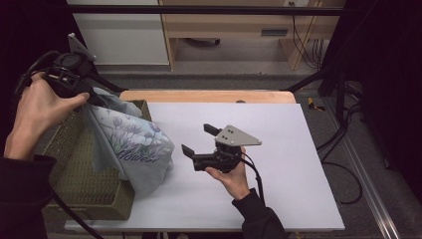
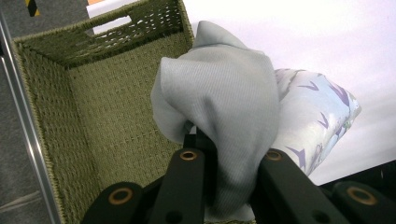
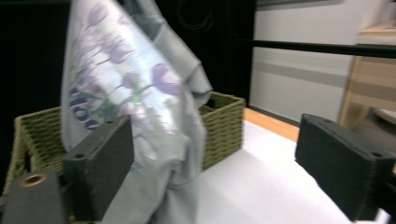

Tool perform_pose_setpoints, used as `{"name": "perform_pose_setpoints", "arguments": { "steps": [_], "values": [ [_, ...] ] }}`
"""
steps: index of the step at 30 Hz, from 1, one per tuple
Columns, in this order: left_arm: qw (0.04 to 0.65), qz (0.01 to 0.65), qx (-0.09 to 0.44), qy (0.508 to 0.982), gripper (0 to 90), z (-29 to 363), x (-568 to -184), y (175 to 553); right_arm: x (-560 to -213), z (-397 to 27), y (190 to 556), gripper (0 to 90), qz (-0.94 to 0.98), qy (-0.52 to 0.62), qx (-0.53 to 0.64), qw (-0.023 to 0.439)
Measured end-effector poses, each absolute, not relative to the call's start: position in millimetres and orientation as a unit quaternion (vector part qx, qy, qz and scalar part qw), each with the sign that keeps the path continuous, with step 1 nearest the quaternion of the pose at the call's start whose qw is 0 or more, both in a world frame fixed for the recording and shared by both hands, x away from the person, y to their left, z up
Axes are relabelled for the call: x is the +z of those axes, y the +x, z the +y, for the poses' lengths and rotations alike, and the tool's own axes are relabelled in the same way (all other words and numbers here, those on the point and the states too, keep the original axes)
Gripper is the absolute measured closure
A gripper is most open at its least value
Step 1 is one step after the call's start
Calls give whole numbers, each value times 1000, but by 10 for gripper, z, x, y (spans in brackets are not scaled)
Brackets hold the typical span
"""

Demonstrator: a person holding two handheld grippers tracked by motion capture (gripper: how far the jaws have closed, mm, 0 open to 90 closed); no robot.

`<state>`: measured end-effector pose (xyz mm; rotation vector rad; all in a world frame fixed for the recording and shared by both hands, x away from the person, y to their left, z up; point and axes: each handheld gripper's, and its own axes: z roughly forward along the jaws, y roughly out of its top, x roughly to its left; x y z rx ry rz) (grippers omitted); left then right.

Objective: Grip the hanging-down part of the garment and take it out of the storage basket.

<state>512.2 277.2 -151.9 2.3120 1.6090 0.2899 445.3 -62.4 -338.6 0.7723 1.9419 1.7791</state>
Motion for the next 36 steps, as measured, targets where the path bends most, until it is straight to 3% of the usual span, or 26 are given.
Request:
{"name": "perform_pose_setpoints", "arguments": {
  "steps": [21, 36],
  "values": [
    [161, 558, 97, 808, 840, 2791, -1535, 5108, -3717, -1531, 4186, 35, 666, 350, 605, 259],
    [163, 558, 97, 808, 839, 2809, -1537, 5089, -3977, -1895, 4002, 8, 649, 391, 587, 284]
  ]
}}
